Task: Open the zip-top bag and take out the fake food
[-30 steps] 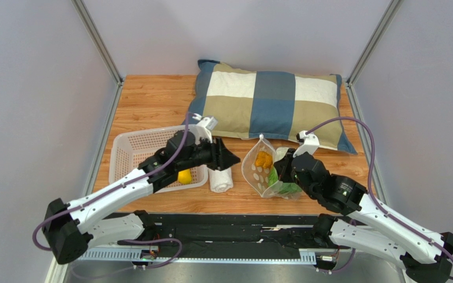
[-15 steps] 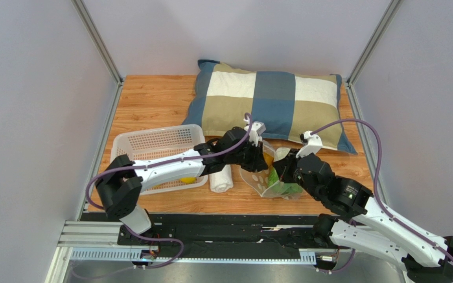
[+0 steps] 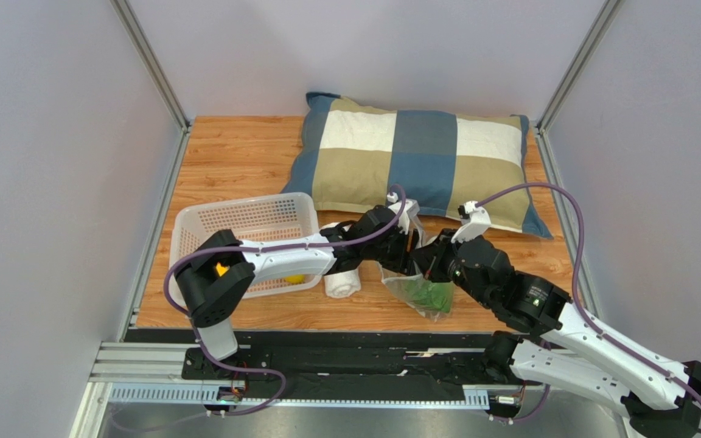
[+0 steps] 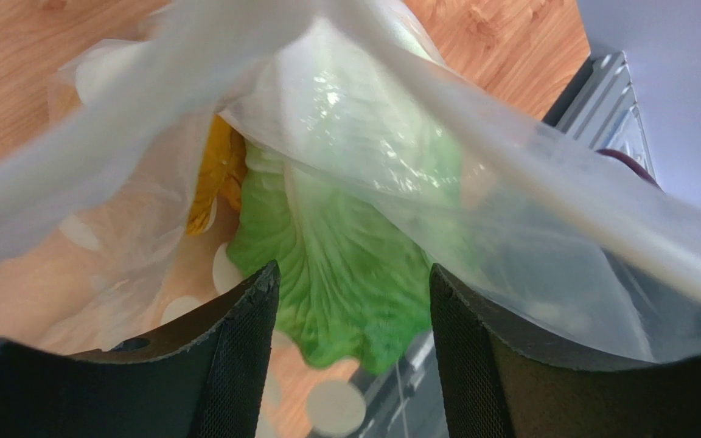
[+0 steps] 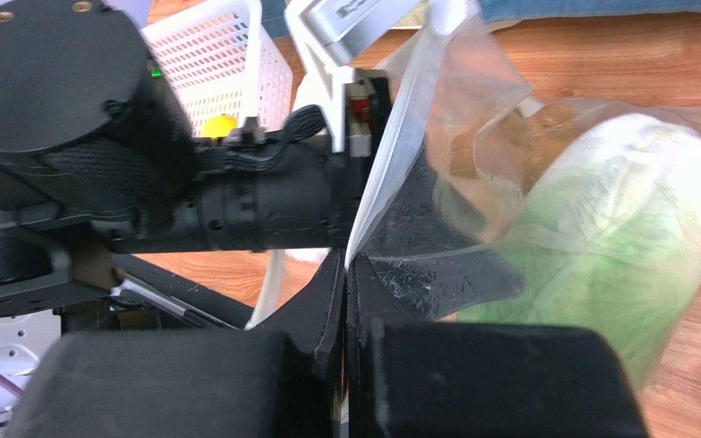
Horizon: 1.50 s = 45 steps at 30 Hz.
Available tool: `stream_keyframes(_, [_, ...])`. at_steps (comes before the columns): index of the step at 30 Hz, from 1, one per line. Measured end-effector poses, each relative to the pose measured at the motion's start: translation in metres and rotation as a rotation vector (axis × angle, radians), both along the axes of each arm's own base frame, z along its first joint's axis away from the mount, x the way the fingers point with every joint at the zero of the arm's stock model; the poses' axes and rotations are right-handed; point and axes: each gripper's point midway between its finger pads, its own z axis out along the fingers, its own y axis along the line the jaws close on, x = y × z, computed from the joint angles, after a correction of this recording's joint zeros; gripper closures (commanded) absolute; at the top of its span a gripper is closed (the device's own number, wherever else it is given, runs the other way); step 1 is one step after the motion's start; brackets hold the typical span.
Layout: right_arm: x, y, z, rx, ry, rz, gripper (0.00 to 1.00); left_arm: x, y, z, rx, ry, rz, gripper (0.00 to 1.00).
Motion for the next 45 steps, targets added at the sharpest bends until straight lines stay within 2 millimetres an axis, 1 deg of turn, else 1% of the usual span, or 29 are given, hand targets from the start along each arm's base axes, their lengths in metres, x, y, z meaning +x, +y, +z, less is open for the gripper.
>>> stream_keyframes(7, [-0.005, 0.005, -0.001, 0.012, 0.004, 0.023, 1.00, 0.015, -0.013, -0.020, -0.022, -0.035, 0.031, 0.34])
stream_keyframes(9, [-0.006, 0.005, 0.000, 0.016, 0.001, 0.026, 1.00, 0.019, -0.017, -0.024, -0.028, -0.043, 0.038, 0.36])
stream_keyframes(10, [-0.006, 0.004, 0.001, 0.017, 0.000, 0.026, 1.00, 0.020, -0.018, -0.025, -0.032, -0.046, 0.041, 0.39])
stream_keyframes(11, [-0.007, 0.004, 0.001, 0.019, -0.001, 0.026, 1.00, 0.022, -0.020, -0.026, -0.038, -0.051, 0.044, 0.47])
stream_keyframes(13, [-0.007, 0.002, 0.001, 0.019, -0.002, 0.024, 1.00, 0.025, -0.022, -0.026, -0.052, -0.061, 0.057, 0.52])
stream_keyframes(16, [-0.008, 0.001, 0.000, 0.024, -0.001, 0.023, 1.00, 0.030, -0.024, -0.024, -0.067, -0.081, 0.072, 0.67])
stream_keyframes(17, [-0.009, 0.000, -0.001, 0.026, 0.000, 0.022, 1.00, 0.031, -0.025, -0.022, -0.075, -0.090, 0.071, 0.78])
stream_keyframes(18, [-0.009, 0.000, -0.001, 0.026, 0.000, 0.022, 1.00, 0.031, -0.027, -0.020, -0.084, -0.095, 0.070, 0.85])
stream_keyframes(19, [-0.010, -0.001, -0.001, 0.026, 0.002, 0.021, 1.00, 0.032, -0.028, -0.018, -0.094, -0.102, 0.068, 0.86])
stream_keyframes(20, [-0.010, -0.002, -0.001, 0.029, 0.000, 0.019, 1.00, 0.033, -0.029, -0.015, -0.103, -0.108, 0.067, 0.90])
stream_keyframes(21, [-0.010, -0.002, 0.000, 0.029, -0.001, 0.019, 1.00, 0.033, -0.030, -0.014, -0.111, -0.114, 0.064, 0.92])
stream_keyframes(22, [-0.011, -0.004, 0.001, 0.033, -0.005, 0.016, 1.00, 0.033, -0.031, -0.012, -0.119, -0.119, 0.061, 0.96])
stream_keyframes(24, [-0.011, -0.005, 0.003, 0.036, -0.010, 0.012, 1.00, 0.033, -0.032, -0.011, -0.129, -0.124, 0.055, 1.00])
stream_keyframes(28, [-0.009, -0.012, 0.001, 0.023, -0.015, -0.012, 1.00, 0.031, -0.030, -0.015, -0.130, -0.134, 0.047, 1.00])
stream_keyframes(31, [-0.009, -0.015, 0.000, 0.012, -0.016, -0.024, 1.00, 0.028, -0.030, -0.014, -0.127, -0.149, 0.033, 1.00])
stream_keyframes(34, [-0.007, -0.018, -0.002, -0.002, -0.016, -0.041, 1.00, 0.020, -0.028, -0.009, -0.120, -0.178, 0.011, 1.00])
stream_keyframes(37, [-0.003, -0.023, -0.007, -0.039, -0.013, -0.071, 1.00, 0.000, -0.023, 0.002, -0.113, -0.223, -0.021, 1.00])
stream_keyframes(39, [0.001, -0.028, -0.012, -0.086, -0.004, -0.102, 1.00, -0.018, -0.019, 0.013, -0.112, -0.255, -0.047, 1.00])
stream_keyframes(42, [0.005, -0.035, -0.018, -0.147, 0.004, -0.142, 1.00, -0.043, -0.011, 0.037, -0.142, -0.298, -0.079, 1.00])
stream_keyframes(45, [0.007, -0.045, -0.022, -0.202, 0.008, -0.177, 1.00, -0.058, -0.004, 0.057, -0.175, -0.342, -0.082, 1.00])
